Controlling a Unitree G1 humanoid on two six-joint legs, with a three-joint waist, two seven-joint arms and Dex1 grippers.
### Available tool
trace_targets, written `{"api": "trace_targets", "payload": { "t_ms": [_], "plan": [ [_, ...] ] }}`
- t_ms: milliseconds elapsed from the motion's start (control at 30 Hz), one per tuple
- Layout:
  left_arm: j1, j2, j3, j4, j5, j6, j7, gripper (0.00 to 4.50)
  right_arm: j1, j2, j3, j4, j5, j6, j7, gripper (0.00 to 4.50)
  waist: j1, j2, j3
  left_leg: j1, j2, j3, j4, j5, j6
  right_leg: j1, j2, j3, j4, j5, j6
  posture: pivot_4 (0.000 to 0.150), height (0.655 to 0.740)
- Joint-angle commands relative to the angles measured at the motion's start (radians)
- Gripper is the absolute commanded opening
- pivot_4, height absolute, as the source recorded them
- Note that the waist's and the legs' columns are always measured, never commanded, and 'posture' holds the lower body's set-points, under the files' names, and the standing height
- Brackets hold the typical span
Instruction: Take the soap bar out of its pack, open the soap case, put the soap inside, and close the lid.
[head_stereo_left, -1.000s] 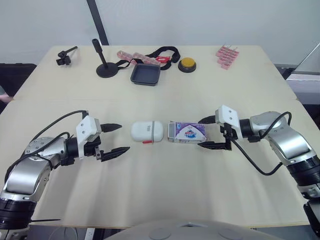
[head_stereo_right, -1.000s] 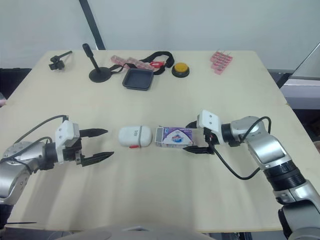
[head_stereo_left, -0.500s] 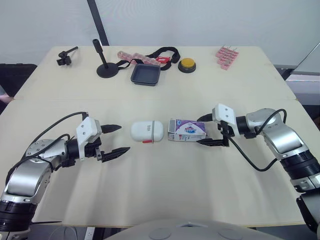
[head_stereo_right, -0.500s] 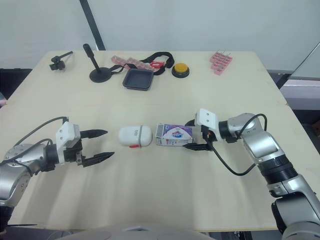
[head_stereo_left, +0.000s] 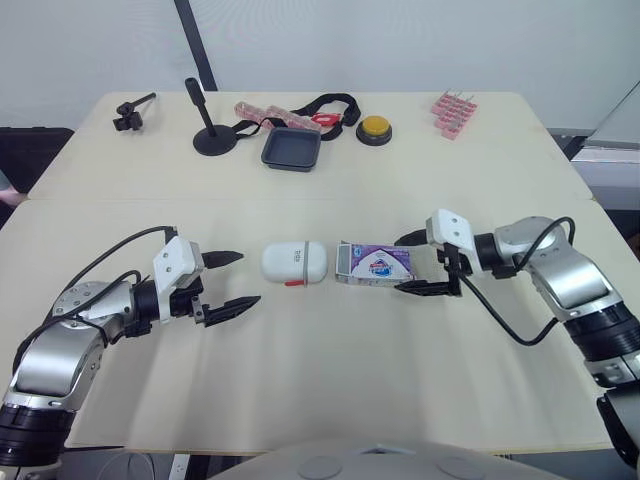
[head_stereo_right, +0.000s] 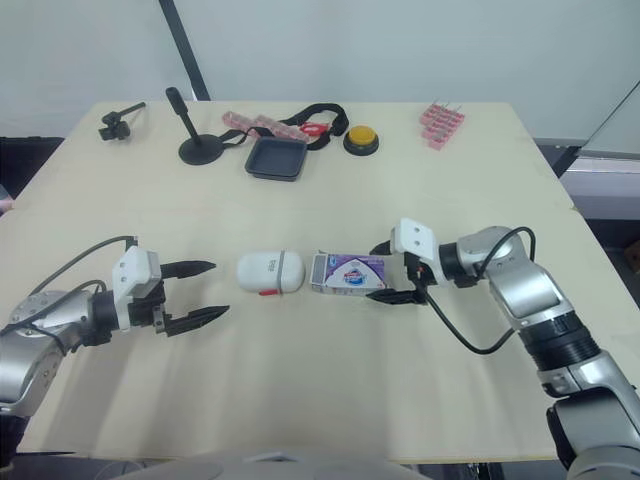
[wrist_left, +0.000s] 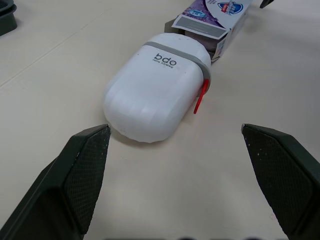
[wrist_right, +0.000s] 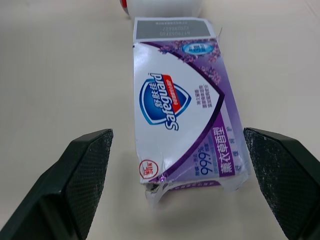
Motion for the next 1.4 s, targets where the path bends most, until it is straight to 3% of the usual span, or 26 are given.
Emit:
{"api": "trace_targets", "payload": {
  "t_ms": [33,833,933,1367,1400],
  "plan": [
    [-0.007,-0.001,-0.001,-0.006,0.005,-0.018,0.000,4.45,-0.005,0.006,-0.014,-0.006,-0.008,-0.009,-0.012,4.50,-0.001,0.000,0.000,0.000,0.000,0.000,0.000,0.000,0.000,0.000,0.000,0.000,0.000,0.000,0.000,0.150,0.7400],
    [0.001,-0.015,-0.008,-0.012,0.019,-0.022,0.015,4.45,-0.049,0.076,0.027,0.146,-0.104,-0.082,-0.025,4.50,-0.001,0.000,0.000,-0.001,0.000,0.000,0.000,0.000,0.000,-0.001,0.000,0.000,0.000,0.000,0.000,0.150,0.7400],
    [0.002,-0.015,-0.009,-0.011,0.020,-0.024,0.018,4.50,-0.053,0.076,0.031,0.155,-0.107,-0.088,-0.022,3.69,-0.001,0.000,0.000,-0.001,0.000,0.000,0.000,0.000,0.000,-0.001,0.000,0.000,0.001,0.000,0.000,0.150,0.7400],
    [-0.004,-0.016,-0.008,-0.005,0.024,-0.030,0.023,4.50,-0.046,0.075,0.034,0.152,-0.108,-0.104,0.007,3.69,-0.001,0.000,0.000,-0.001,0.000,0.000,0.000,0.000,0.000,-0.001,0.000,0.000,0.000,0.000,0.000,0.150,0.7400],
    [-0.004,-0.017,-0.008,-0.005,0.025,-0.030,0.022,4.50,-0.046,0.076,0.033,0.152,-0.110,-0.104,0.004,3.44,-0.001,0.000,0.000,-0.001,0.000,0.000,0.000,0.000,0.000,-0.001,0.000,0.000,0.000,0.000,0.000,0.150,0.7400]
  ]
}}
